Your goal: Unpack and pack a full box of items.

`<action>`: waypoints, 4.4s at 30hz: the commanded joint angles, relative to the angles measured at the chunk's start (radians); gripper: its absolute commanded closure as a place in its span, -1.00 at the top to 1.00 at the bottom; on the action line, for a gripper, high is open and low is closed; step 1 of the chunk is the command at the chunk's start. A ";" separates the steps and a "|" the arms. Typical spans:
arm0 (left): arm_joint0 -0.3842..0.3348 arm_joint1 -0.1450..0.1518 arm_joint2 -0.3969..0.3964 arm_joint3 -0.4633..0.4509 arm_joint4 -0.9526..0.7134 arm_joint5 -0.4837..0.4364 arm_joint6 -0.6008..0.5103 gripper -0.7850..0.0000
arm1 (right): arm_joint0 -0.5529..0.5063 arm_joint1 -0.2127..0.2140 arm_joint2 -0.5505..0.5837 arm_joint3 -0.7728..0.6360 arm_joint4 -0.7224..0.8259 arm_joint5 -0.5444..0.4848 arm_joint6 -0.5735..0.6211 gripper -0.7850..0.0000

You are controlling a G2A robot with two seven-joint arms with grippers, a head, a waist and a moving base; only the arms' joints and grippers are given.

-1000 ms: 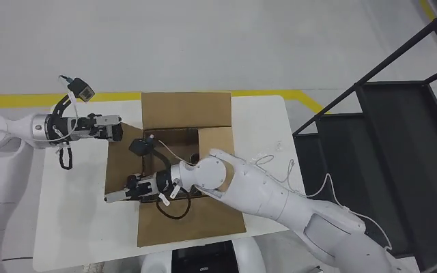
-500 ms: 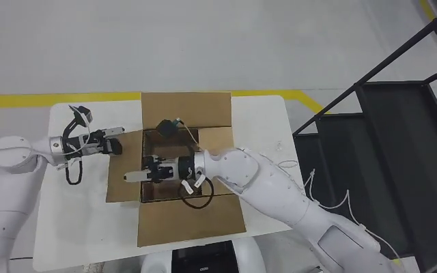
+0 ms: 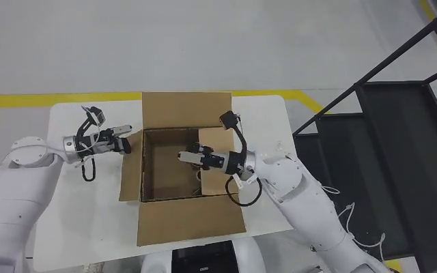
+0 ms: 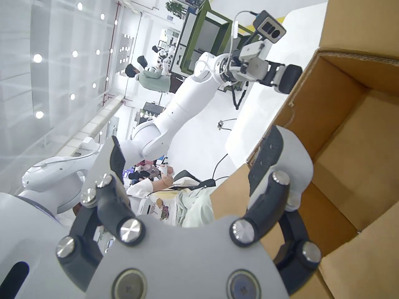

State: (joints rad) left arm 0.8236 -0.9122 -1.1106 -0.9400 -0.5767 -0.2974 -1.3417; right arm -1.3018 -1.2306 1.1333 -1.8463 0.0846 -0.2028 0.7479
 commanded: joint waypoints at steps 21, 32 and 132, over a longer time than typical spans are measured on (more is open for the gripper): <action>-0.028 0.000 0.127 -0.638 0.209 0.252 0.005 1.00 | -0.213 0.043 0.233 -0.029 0.053 -0.035 -0.065 1.00; -0.189 -0.134 0.416 -0.339 0.201 0.120 0.154 1.00 | -0.292 0.053 0.304 -0.025 0.080 -0.071 -0.104 1.00; 0.068 -0.143 -0.264 -0.466 0.209 0.077 -0.118 1.00 | -0.292 0.091 0.247 0.100 -0.100 0.232 -0.190 1.00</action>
State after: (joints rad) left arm 0.8827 -1.0580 -1.3625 -1.4137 -0.3618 -0.2212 -1.4564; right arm -1.5922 -1.1397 1.3772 -1.7489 -0.0200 0.0277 0.5614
